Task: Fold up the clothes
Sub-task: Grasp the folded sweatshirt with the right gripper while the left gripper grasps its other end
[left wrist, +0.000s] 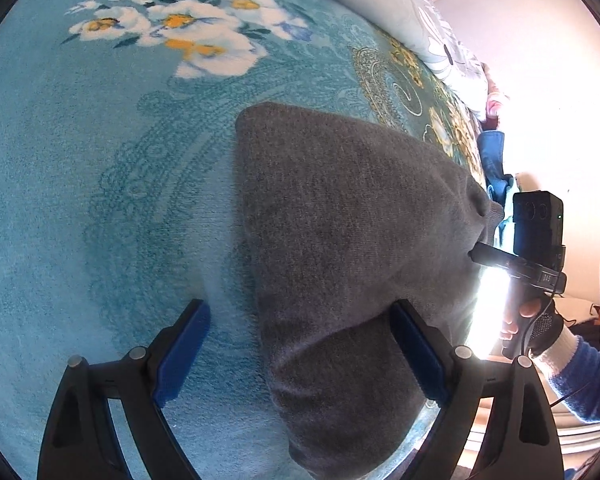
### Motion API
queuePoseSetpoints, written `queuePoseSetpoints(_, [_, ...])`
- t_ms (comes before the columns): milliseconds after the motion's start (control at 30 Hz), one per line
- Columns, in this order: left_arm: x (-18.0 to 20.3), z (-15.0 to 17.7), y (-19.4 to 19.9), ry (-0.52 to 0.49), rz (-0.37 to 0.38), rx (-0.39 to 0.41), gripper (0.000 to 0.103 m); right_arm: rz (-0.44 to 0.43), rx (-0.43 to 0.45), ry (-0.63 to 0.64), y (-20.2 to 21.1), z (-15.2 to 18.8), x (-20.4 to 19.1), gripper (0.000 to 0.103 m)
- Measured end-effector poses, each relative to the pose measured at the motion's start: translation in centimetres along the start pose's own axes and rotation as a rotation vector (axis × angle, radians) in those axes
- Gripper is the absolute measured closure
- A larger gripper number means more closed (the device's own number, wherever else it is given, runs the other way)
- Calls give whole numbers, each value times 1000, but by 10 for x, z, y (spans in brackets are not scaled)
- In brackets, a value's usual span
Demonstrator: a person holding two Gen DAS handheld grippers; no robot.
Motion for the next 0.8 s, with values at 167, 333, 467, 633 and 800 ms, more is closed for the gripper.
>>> queuePoseSetpoints(167, [8,-3,-11,-28,-9,-33,12,-22,2,-22,2,5,1,12])
queuePoseSetpoints(333, [9,-5,-13,-34,-10,-33,12,-23,0,-22,1,6,0,20])
queuePoseSetpoints(467, [12,-6,-13,-33,-17,-14,12,-19,4,-27,-2,6,0,26])
queuePoseSetpoints(633, [21,-10,-18,-27,15,1,32,9,-4,-27,-3,5,1,42])
queuePoseSetpoints(800, [24,-7,-14,-36,15,24,46,30,-8,-25,-2,5,-2,51])
Point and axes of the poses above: each gripper's, at about its wrist camera, not at the fingertips, and y roughly against the way its jaws point, x to its right, z to its underside, the point moved 6 cm from there along -y, roughly the way its jaws point, and after that the axes turned 13 degrees about -z, right-handed, at the moved point
